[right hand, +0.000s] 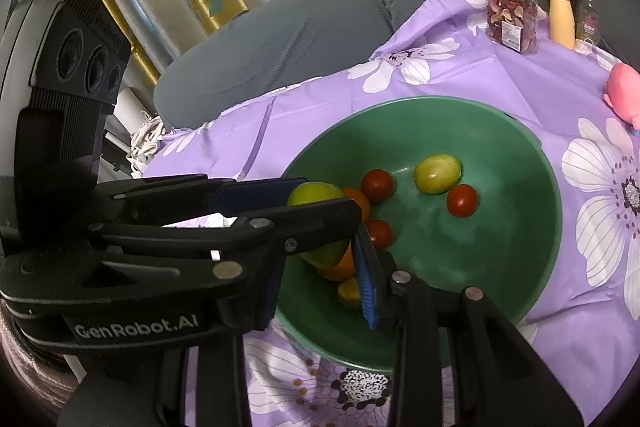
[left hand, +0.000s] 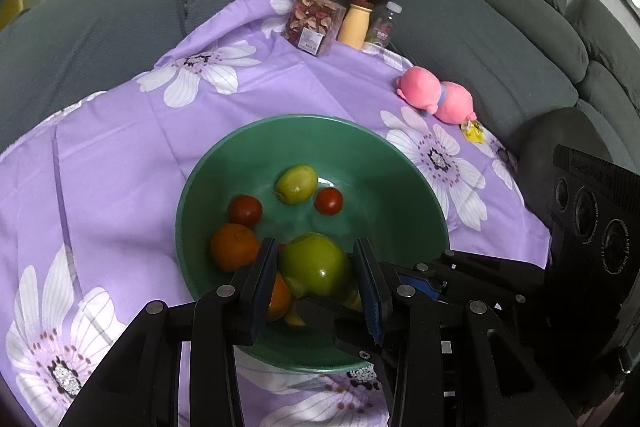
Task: Organize fruits
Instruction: 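Lower the green plum into the bowl with both grippers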
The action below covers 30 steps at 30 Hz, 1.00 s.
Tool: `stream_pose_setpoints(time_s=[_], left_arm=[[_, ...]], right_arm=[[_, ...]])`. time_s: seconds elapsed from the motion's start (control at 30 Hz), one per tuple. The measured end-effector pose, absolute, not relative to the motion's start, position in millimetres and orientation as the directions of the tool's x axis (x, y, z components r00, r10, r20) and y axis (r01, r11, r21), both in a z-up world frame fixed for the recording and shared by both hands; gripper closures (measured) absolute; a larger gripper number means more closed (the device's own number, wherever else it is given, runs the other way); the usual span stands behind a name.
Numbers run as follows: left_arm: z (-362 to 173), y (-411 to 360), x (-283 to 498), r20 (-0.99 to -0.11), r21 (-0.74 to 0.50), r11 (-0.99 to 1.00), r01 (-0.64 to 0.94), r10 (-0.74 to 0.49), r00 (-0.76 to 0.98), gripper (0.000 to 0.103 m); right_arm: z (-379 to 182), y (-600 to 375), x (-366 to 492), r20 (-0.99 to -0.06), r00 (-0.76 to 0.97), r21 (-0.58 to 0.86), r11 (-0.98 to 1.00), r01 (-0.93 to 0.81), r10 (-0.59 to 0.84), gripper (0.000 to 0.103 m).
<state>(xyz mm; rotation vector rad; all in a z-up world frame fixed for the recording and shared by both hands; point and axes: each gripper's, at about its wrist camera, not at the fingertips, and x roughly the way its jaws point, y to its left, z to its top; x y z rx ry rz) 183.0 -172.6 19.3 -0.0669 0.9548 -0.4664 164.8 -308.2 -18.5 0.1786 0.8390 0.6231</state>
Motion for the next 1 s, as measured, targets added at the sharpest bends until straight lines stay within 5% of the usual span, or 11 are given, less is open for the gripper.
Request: stream_pose_setpoints(time_s=[1.0], left_arm=[[7.0, -176.0, 189.3, -0.771, -0.291, 0.891, 0.348, -0.434, 0.466, 0.065]], right_arm=[[-21.7, -304.6, 173.7, -0.706, 0.474, 0.331, 0.836, -0.437, 0.527, 0.069]])
